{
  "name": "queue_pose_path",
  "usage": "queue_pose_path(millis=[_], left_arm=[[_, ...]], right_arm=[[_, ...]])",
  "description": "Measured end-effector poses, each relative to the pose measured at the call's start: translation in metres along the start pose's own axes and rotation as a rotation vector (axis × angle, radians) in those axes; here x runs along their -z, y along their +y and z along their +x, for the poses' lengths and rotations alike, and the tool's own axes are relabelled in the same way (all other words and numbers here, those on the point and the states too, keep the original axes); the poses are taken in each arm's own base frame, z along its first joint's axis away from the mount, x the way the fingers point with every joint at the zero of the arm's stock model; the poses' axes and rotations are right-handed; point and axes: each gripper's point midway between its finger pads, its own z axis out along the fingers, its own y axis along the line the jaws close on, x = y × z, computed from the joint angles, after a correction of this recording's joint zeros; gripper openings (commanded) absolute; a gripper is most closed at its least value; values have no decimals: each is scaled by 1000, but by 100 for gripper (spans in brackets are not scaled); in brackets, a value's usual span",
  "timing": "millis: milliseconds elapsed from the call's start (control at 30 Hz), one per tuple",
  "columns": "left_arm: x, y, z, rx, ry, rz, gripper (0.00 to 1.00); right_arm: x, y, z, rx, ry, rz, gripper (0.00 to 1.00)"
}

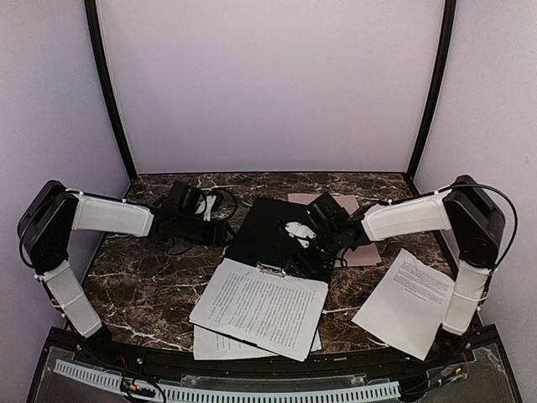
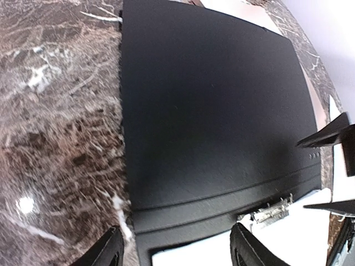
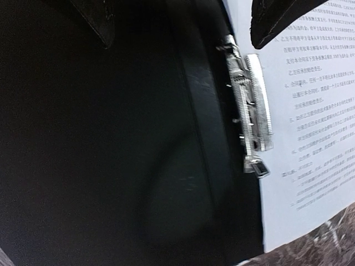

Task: Put the files into the folder
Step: Pick up the folder with some files from the center of the board.

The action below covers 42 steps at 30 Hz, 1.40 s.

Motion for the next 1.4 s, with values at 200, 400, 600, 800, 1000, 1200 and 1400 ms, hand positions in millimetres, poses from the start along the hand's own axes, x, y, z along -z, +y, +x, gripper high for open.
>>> queue_pose_path(millis=[200, 400, 600, 800, 1000, 1200, 1400], left_arm=[[-15, 14, -18, -30, -1, -26, 66], [-28, 19, -12, -34, 45, -14, 66], [-30, 13, -7, -27, 63, 31, 66], [-31, 9, 6, -6, 84, 73, 66], [-26, 7, 17, 15, 96, 94, 66], [-8, 1, 19, 33, 69, 112, 65], [21, -9, 16, 39, 13, 131, 66]], right_arm=[[48, -52, 15, -296, -20, 136, 86], [85, -100, 38, -562, -73, 191, 83], [75, -119, 61, -722, -62, 124, 79], [50, -123, 64, -802, -83, -2, 68], [36, -122, 44, -812, -179, -147, 34], [35, -117, 32, -807, -253, -237, 0], [63, -106, 5, -681, -388, -286, 0]])
